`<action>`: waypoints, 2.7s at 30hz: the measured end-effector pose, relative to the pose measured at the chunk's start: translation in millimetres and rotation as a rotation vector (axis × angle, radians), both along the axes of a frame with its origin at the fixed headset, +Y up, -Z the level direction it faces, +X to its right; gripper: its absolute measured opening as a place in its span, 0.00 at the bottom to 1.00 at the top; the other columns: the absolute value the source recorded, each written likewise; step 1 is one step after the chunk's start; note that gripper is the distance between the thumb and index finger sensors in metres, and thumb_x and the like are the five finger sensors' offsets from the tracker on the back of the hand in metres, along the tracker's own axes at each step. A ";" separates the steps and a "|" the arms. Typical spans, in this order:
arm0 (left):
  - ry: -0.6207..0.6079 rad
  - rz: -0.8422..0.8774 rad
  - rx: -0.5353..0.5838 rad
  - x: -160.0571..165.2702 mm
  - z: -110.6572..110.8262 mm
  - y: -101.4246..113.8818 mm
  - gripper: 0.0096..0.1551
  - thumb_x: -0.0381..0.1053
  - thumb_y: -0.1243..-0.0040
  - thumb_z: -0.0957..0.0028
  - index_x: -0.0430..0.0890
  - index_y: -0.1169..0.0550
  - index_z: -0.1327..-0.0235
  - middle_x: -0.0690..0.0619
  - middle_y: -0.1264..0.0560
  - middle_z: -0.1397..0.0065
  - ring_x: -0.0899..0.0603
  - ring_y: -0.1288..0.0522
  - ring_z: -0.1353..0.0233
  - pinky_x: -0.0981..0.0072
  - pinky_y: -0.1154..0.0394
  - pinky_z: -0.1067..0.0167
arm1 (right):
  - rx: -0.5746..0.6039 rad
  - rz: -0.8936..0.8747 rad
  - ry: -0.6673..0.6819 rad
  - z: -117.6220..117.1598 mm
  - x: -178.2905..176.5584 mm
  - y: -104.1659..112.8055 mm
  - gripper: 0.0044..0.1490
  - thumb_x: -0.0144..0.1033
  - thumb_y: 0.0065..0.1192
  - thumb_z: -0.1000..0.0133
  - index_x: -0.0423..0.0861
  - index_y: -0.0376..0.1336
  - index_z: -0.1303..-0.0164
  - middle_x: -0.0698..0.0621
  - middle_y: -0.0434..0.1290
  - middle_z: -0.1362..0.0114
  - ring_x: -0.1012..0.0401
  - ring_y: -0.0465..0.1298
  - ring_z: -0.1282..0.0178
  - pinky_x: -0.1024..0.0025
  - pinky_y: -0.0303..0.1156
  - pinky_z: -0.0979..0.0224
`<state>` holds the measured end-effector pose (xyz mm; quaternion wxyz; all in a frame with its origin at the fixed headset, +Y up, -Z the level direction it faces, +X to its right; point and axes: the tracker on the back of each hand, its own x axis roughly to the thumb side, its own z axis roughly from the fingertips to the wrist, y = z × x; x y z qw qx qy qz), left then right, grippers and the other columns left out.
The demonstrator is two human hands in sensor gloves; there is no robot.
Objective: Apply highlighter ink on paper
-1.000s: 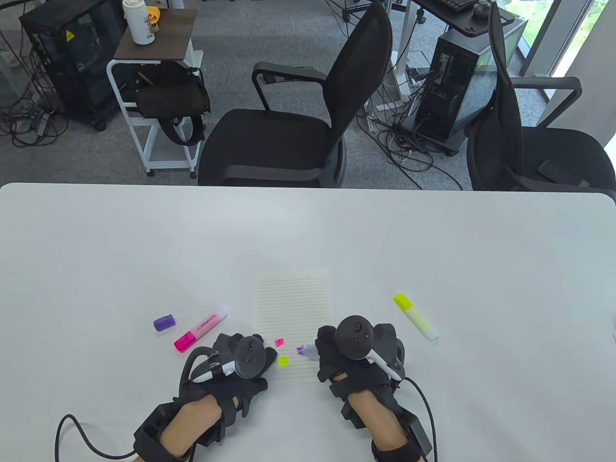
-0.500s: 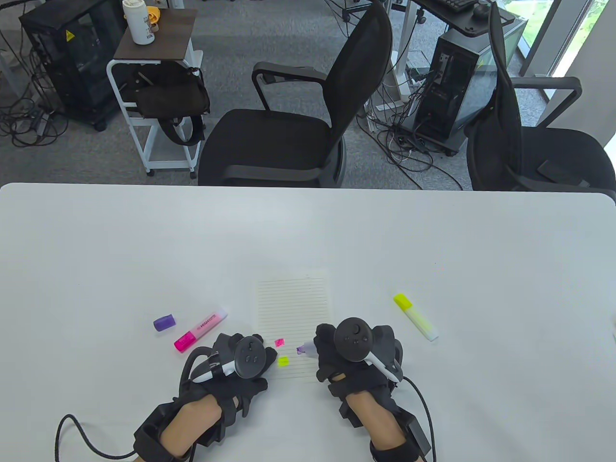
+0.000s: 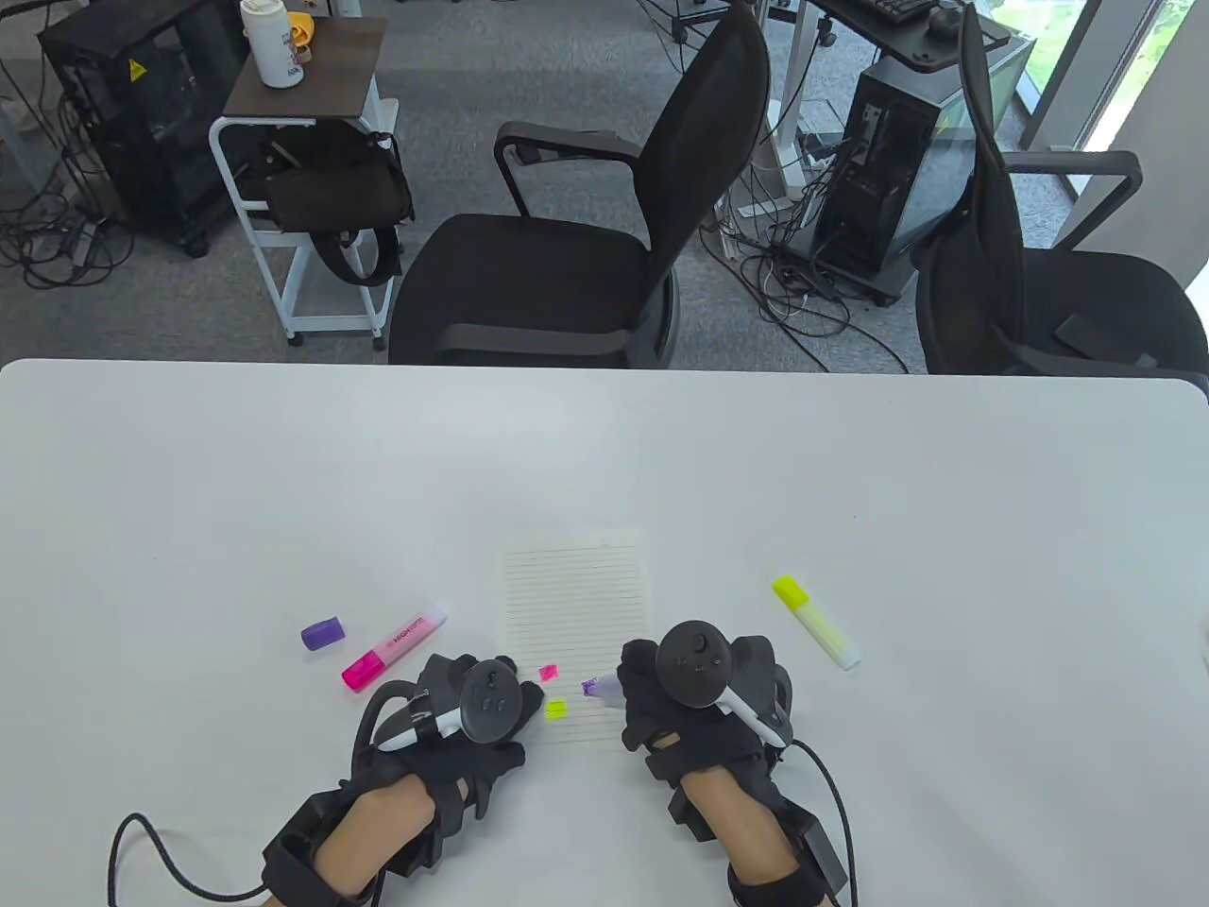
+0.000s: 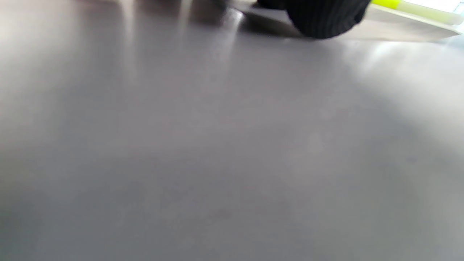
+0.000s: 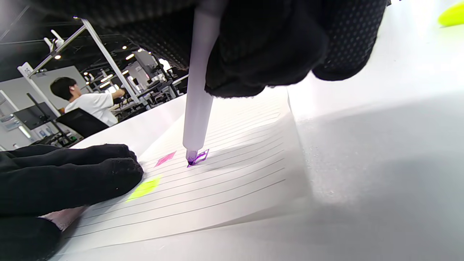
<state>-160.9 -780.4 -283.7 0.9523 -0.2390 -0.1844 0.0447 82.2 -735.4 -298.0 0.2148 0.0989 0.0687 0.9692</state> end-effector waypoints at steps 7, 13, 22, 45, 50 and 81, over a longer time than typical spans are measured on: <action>0.000 0.001 -0.001 -0.1 -0.1 -0.3 0.39 0.62 0.46 0.50 0.64 0.44 0.25 0.55 0.56 0.17 0.34 0.56 0.17 0.29 0.57 0.28 | -0.019 -0.003 -0.001 -0.9 1.6 1.2 0.22 0.41 0.63 0.34 0.45 0.69 0.33 0.43 0.81 0.49 0.52 0.80 0.64 0.45 0.74 0.35; 0.000 0.001 0.000 -0.2 -0.2 -0.5 0.39 0.62 0.46 0.50 0.64 0.44 0.24 0.55 0.56 0.17 0.34 0.56 0.17 0.29 0.57 0.28 | 0.029 -0.001 -0.009 -0.8 0.9 -1.2 0.23 0.42 0.62 0.33 0.46 0.68 0.31 0.44 0.80 0.47 0.52 0.80 0.63 0.45 0.73 0.34; -0.001 0.001 0.000 -0.3 -0.4 -0.9 0.39 0.62 0.46 0.50 0.64 0.44 0.25 0.55 0.56 0.17 0.34 0.56 0.17 0.29 0.57 0.28 | 0.006 -0.006 -0.002 -0.9 2.0 0.0 0.22 0.42 0.63 0.33 0.46 0.68 0.32 0.43 0.80 0.48 0.52 0.80 0.63 0.45 0.73 0.34; 0.001 0.004 -0.003 -0.7 -0.7 -1.9 0.39 0.62 0.46 0.50 0.64 0.44 0.25 0.55 0.56 0.17 0.34 0.56 0.17 0.29 0.56 0.28 | 0.011 0.034 -0.017 -0.5 -0.2 0.5 0.22 0.42 0.62 0.33 0.46 0.68 0.32 0.44 0.80 0.48 0.52 0.80 0.63 0.45 0.73 0.34; 0.001 0.003 -0.003 -0.7 -0.8 -2.0 0.39 0.62 0.46 0.50 0.63 0.44 0.24 0.55 0.56 0.17 0.34 0.56 0.17 0.29 0.57 0.28 | 0.041 0.051 -0.037 1.8 0.2 3.5 0.22 0.42 0.63 0.34 0.46 0.69 0.33 0.44 0.81 0.48 0.52 0.80 0.64 0.45 0.74 0.34; 0.003 0.005 -0.004 -0.9 -1.4 -3.1 0.39 0.62 0.46 0.50 0.64 0.44 0.25 0.55 0.56 0.17 0.34 0.56 0.17 0.29 0.57 0.28 | 0.083 0.099 0.052 6.0 -10.6 7.4 0.22 0.43 0.65 0.35 0.48 0.69 0.32 0.45 0.81 0.46 0.51 0.80 0.61 0.45 0.73 0.32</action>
